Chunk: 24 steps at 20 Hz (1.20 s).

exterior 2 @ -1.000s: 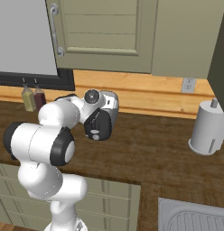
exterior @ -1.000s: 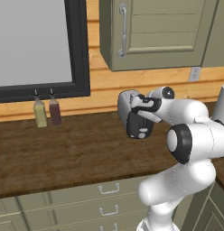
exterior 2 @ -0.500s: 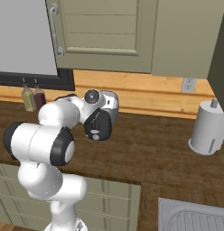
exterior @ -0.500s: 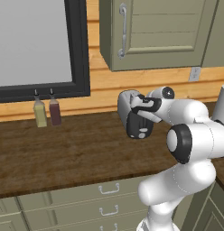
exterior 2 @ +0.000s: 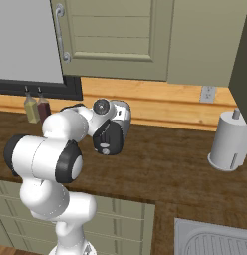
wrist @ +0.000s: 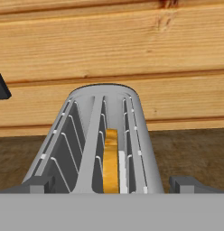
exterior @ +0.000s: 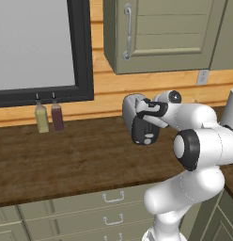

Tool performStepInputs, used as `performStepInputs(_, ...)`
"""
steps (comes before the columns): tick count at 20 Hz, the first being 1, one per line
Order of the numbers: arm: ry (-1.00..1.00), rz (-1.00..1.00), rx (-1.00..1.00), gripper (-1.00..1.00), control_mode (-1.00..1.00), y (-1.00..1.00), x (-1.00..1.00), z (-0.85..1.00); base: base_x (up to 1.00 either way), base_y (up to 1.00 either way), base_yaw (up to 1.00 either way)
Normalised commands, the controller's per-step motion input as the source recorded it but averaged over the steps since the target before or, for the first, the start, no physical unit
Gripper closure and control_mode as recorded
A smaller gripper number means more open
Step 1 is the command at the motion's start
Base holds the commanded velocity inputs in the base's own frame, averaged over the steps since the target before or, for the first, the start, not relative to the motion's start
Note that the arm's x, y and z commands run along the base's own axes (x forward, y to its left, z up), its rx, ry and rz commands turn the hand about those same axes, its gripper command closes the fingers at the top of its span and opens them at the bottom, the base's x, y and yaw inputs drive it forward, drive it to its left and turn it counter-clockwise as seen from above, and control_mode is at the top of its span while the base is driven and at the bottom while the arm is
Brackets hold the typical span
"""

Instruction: Start the toaster. Once the lever pops up, take the bread to the plate on the dining counter.

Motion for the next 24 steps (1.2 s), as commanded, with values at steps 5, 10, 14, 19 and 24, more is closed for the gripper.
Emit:
performStepInputs(5, 0.0, 0.0, 0.0, -1.0, -1.0, 0.0, 0.0, 0.0, 0.0, 0.0, 0.0)
performStepInputs(10, 0.0, 0.0, 0.0, -1.0, -1.0, 0.0, 0.0, 0.0, 0.0, 0.0, 0.0)
performStepInputs(14, 0.0, 0.0, 0.0, -1.0, -1.0, 0.0, 0.0, 0.0, 0.0, 0.0, 0.0)
performStepInputs(19, 0.0, 0.0, 0.0, -1.0, -1.0, 0.0, 0.0, 0.0, 0.0, 0.0, 0.0)
performStepInputs(24, 0.0, 0.0, 0.0, -1.0, -1.0, 0.0, 0.0, 0.0, 0.0, 0.0, 0.0)
